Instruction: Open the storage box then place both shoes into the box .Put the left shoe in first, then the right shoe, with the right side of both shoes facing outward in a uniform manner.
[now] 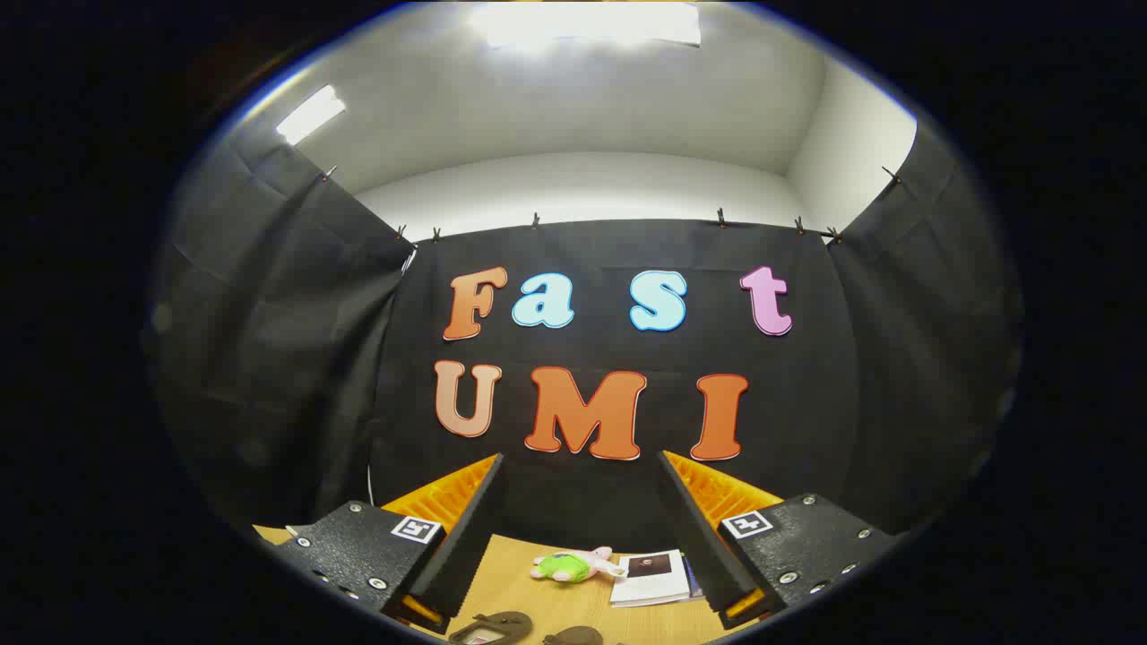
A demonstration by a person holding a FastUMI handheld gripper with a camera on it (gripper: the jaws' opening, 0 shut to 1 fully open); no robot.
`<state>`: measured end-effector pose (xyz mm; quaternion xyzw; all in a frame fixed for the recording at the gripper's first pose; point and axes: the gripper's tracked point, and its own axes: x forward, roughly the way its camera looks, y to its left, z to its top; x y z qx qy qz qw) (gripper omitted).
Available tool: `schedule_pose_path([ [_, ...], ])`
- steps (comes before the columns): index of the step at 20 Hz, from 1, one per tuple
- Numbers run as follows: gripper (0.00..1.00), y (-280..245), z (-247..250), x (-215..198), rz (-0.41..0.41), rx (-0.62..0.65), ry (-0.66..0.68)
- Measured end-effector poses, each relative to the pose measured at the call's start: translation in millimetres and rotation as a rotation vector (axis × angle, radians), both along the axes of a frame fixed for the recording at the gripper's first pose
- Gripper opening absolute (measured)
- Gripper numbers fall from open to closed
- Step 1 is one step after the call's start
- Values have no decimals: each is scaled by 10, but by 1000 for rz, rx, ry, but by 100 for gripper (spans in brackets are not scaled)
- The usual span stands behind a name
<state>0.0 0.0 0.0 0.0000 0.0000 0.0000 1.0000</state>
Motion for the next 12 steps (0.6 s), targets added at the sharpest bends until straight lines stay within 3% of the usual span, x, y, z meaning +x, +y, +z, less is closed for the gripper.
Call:
schedule_pose_path([
  [12, 98, 199, 41, -14, 46, -9, -30],
])
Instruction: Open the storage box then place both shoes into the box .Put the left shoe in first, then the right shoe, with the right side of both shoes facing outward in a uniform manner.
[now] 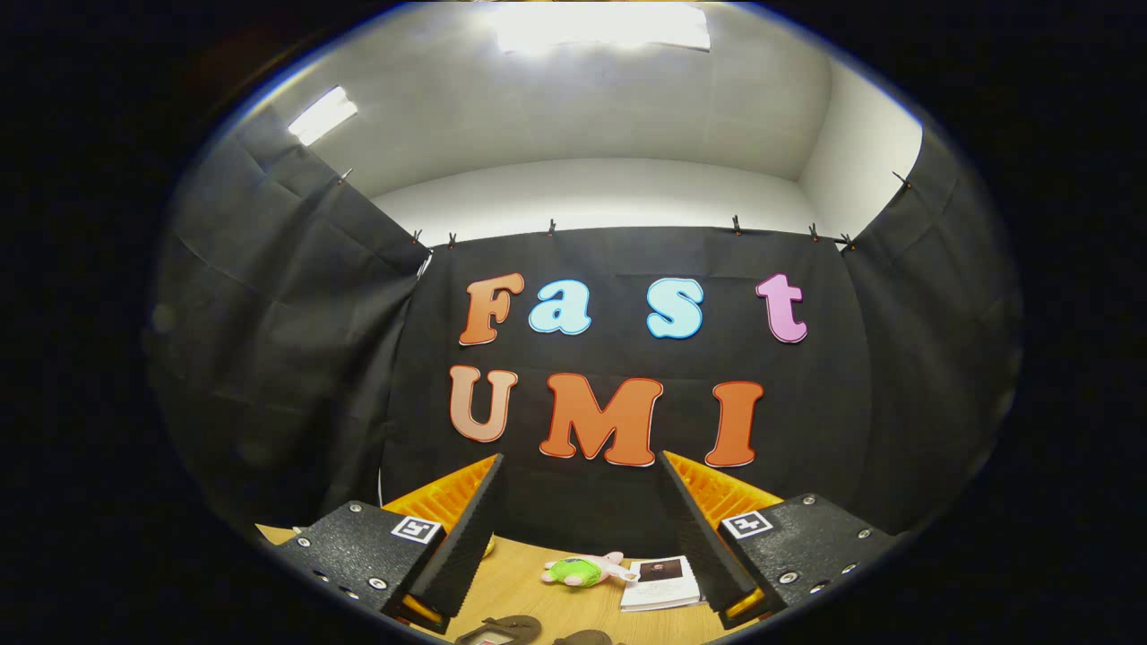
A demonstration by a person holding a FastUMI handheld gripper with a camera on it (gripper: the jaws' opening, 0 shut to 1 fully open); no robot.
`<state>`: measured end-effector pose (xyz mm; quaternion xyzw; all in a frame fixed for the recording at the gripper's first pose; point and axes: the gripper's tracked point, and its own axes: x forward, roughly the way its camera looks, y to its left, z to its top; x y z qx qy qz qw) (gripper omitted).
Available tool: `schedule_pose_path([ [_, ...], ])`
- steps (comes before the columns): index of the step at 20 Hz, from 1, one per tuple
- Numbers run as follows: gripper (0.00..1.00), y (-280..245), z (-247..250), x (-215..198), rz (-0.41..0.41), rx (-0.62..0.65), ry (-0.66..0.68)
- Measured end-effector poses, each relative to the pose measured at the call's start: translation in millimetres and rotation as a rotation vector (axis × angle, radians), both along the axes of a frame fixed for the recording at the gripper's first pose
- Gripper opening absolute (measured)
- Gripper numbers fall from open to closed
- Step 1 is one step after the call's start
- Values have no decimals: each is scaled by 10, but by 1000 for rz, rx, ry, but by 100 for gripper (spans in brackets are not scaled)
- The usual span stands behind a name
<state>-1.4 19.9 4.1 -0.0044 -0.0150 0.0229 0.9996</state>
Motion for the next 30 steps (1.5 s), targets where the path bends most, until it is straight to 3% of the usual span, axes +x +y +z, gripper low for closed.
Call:
schedule_pose_path([
  [6, 98, 158, -107, -18, 63, 67, 16],
  [15, 98, 712, -642, 11, 256, 221, 117],
  [20, 98, 1131, -1156, 24, 389, 349, 261],
  [24, 98, 1553, -1699, 54, 505, 514, 457],
  [30, 98, 1868, -2361, 146, 529, 640, 681],
])
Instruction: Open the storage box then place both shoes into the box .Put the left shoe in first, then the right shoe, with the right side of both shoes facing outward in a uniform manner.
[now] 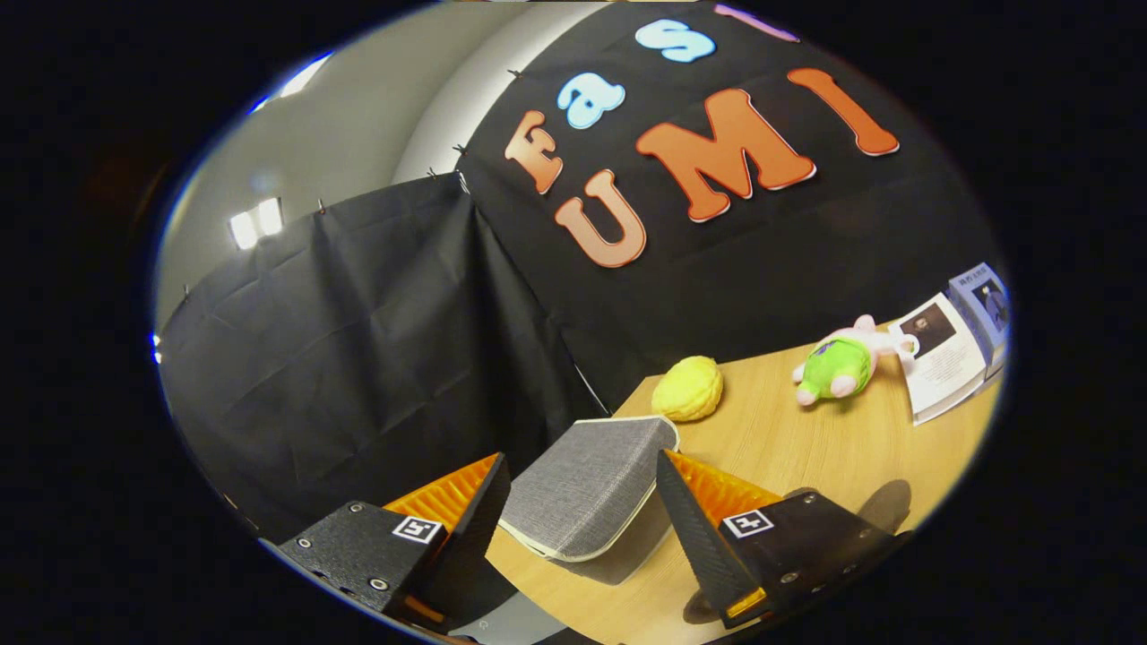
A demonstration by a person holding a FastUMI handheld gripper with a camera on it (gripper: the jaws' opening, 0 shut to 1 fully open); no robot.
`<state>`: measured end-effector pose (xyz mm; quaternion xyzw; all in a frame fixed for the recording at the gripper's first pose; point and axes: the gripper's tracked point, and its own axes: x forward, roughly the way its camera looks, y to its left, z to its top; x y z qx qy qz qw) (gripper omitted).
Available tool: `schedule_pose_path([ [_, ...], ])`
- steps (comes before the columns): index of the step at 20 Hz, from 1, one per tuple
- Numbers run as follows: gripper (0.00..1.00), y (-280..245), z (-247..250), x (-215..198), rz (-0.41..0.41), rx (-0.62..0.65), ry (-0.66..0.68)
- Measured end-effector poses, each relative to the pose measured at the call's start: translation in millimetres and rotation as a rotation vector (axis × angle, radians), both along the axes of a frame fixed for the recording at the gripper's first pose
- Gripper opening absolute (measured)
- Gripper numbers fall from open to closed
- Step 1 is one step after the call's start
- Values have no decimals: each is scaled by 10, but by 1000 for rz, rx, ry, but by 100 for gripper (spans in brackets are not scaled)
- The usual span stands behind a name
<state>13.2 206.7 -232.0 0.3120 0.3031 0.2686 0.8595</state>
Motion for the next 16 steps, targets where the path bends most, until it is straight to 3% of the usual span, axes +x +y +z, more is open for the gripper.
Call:
schedule_pose_path([
  [11, 98, 613, -913, -34, 139, 90, 267],
  [16, 98, 848, -1283, 4, 141, 180, 373],
])
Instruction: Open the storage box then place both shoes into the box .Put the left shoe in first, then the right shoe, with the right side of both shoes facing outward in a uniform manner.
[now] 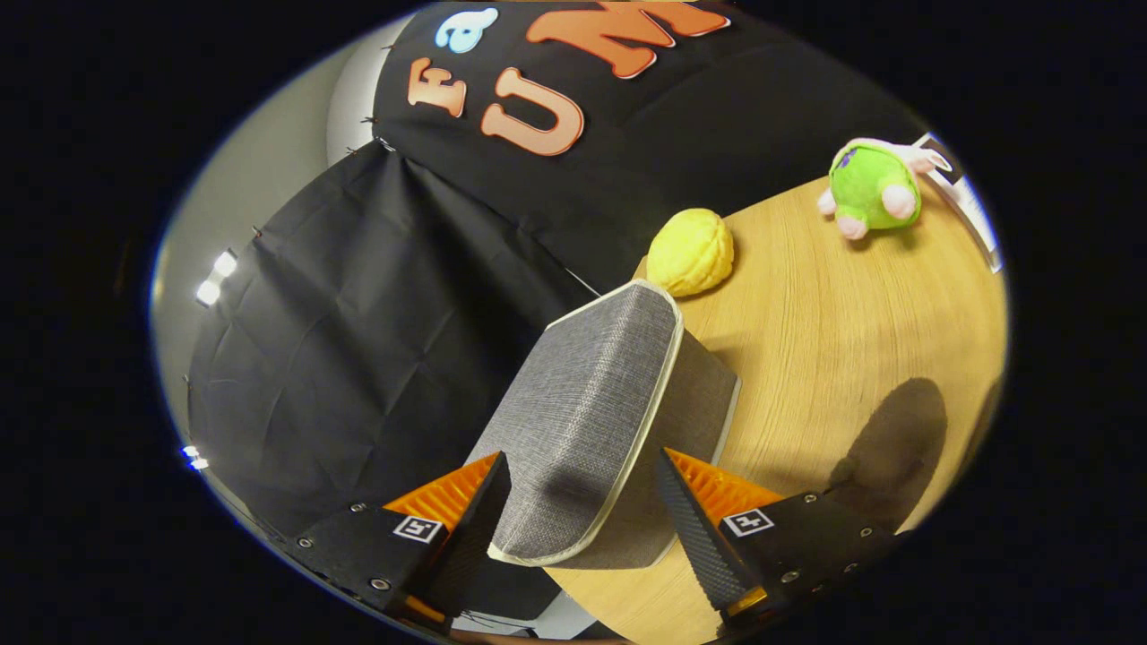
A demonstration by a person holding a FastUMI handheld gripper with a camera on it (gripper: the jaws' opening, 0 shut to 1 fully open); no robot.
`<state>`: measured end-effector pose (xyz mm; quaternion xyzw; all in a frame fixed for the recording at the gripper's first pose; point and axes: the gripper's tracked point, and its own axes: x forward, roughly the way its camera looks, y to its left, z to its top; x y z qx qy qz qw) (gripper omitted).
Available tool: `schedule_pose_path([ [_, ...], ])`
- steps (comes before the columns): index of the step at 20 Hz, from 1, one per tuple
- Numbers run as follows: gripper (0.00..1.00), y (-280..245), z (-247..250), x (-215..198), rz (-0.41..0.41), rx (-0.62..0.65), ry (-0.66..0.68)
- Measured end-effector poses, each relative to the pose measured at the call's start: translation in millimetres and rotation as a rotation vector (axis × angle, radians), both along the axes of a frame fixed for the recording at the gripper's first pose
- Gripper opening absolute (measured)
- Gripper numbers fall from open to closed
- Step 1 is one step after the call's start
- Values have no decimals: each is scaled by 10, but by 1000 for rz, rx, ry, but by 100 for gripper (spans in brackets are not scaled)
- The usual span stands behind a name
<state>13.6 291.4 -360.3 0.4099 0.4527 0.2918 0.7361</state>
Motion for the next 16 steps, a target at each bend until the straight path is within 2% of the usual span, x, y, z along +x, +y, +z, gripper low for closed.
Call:
schedule_pose_path([
  [3, 97, 236, -93, 83, -19, 83, 47],
  [6, 97, 344, -204, 66, -21, 106, 79],
  [10, 95, 352, -176, 125, -116, 177, 109],
  [13, 75, 248, -82, 189, -155, 201, 89],
  [14, 73, 230, -53, 207, -159, 204, 82],
  [16, 56, 165, -4, 251, -179, 200, 79],
])
